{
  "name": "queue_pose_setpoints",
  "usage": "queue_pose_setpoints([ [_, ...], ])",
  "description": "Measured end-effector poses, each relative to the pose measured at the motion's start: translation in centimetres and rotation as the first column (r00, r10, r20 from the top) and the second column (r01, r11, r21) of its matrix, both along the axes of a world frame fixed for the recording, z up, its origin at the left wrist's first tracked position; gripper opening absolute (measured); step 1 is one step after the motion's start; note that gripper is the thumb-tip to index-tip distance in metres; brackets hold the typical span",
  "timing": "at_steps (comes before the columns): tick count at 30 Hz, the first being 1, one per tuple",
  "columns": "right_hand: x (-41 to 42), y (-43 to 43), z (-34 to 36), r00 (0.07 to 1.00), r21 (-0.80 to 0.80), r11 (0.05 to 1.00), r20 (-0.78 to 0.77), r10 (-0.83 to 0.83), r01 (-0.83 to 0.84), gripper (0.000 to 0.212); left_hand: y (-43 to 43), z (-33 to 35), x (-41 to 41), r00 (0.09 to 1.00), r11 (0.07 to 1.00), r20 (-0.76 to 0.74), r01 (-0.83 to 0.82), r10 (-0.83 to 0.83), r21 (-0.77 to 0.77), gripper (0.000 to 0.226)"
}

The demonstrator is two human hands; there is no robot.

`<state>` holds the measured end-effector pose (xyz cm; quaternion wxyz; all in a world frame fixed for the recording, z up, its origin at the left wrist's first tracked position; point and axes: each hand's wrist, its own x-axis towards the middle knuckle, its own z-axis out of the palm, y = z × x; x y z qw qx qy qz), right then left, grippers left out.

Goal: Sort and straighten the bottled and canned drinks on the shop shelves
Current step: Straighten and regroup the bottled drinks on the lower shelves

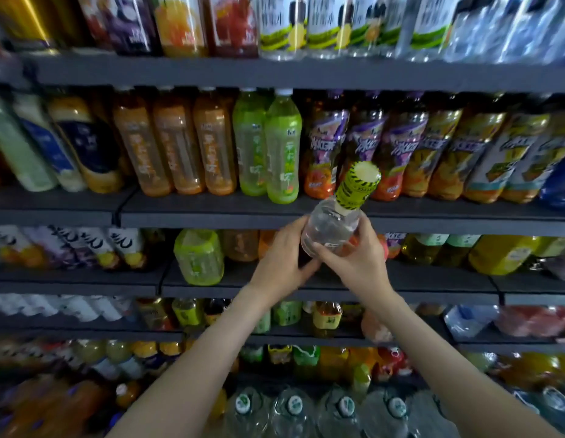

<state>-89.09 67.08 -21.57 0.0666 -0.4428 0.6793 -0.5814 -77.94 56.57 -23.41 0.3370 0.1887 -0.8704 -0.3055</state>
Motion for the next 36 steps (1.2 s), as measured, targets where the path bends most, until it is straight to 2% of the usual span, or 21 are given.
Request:
queue_pose_setpoints([
  [3,-0.1,0.3,4.0,1.0,-0.087,0.996,0.026,0.006,-0.003,0.072,-0.3,4.1,-0.2,0.999,0.991,-0.052,0.002,-0.009,-0.137,0.067],
  [7,-0.2,0.3,9.1,1.0,-0.221,0.975,-0.01,-0.008,0.005,0.054,-0.8,9.4,-0.6,0.985,0.949,-0.161,0.012,-0.066,-0.315,0.06],
  [14,-1.2,-0.9,16.6,0.986,-0.373,0.921,-0.079,-0.149,0.11,0.041,-4.1,15.8,-0.9,0.934,0.816,-0.356,-0.195,-0.015,-0.544,0.04],
  [18,-2.3,-2.5,20.4,0.963,-0.351,0.921,-0.137,-0.232,0.172,0.039,-6.3,18.1,-1.3,0.898,0.764,-0.422,-0.358,0.124,-0.537,0.039],
  [24,-5.1,-6.6,23.8,0.915,-0.27,0.906,-0.15,-0.374,0.326,0.049,-8.6,21.3,-2.4,0.877,0.802,-0.342,-0.458,0.337,-0.384,0.049],
  [27,-6.5,-8.2,24.4,0.885,-0.181,0.915,-0.244,-0.396,0.36,0.068,-9.3,22.3,-3.4,0.871,0.792,-0.318,-0.479,0.374,-0.38,0.055],
  [30,-7.0,-9.0,24.4,0.895,-0.093,0.929,-0.25,-0.369,0.357,0.078,-9.6,23.1,-4.3,0.868,0.795,-0.296,-0.489,0.399,-0.361,0.065],
  [32,-7.0,-9.2,23.6,0.879,-0.106,0.925,-0.289,-0.38,0.365,0.088,-9.7,23.5,-4.7,0.879,0.812,-0.282,-0.467,0.385,-0.35,0.072],
  [36,-7.2,-9.8,21.6,0.782,-0.193,0.878,-0.399,-0.479,0.439,0.098,-9.9,23.7,-4.9,0.881,0.808,-0.269,-0.467,0.39,-0.358,0.084],
])
